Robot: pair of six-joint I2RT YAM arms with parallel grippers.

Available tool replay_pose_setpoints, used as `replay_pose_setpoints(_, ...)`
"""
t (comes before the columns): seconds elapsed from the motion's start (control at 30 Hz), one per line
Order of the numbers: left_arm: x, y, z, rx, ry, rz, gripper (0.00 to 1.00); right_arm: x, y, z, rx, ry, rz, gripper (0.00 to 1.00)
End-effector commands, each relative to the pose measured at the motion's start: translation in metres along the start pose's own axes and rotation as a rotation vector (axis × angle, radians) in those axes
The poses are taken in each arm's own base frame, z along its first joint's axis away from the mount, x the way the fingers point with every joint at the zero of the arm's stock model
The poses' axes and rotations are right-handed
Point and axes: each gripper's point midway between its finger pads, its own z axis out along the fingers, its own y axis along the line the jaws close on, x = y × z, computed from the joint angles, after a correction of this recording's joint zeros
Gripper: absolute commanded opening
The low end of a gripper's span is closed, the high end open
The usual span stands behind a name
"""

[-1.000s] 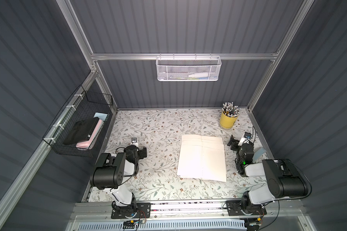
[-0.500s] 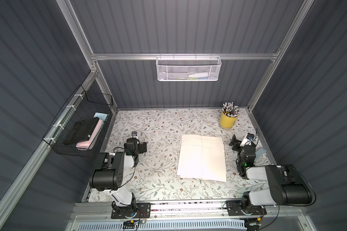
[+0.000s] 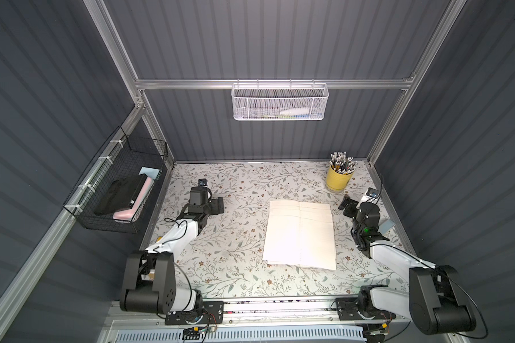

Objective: Close the notebook
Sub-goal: Close the notebook at the center of the board.

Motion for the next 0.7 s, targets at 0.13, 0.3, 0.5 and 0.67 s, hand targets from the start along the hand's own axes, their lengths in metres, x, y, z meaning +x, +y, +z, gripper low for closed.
replay_pose_setpoints(0.13,0.04,-0.039,-0.035,0.228,0.182,-0.21,0.9,0.016,0.015,-0.02,-0.056,0.183,0.049,0.99)
replay_pose_setpoints(0.3,0.057,-0.061,-0.048,0.348,0.222,-0.357,0.87,0.024,0.046,-0.037,-0.185,0.296,0.113,0.99)
replay_pose_setpoints(0.5,0.084,-0.074,-0.051,0.389,0.272,-0.403,0.83,0.055,0.09,-0.059,-0.325,0.419,0.15,0.99)
replay_pose_setpoints(0.67,0.096,-0.089,-0.06,0.442,0.325,-0.432,0.82,0.074,0.114,-0.074,-0.397,0.503,0.165,0.99)
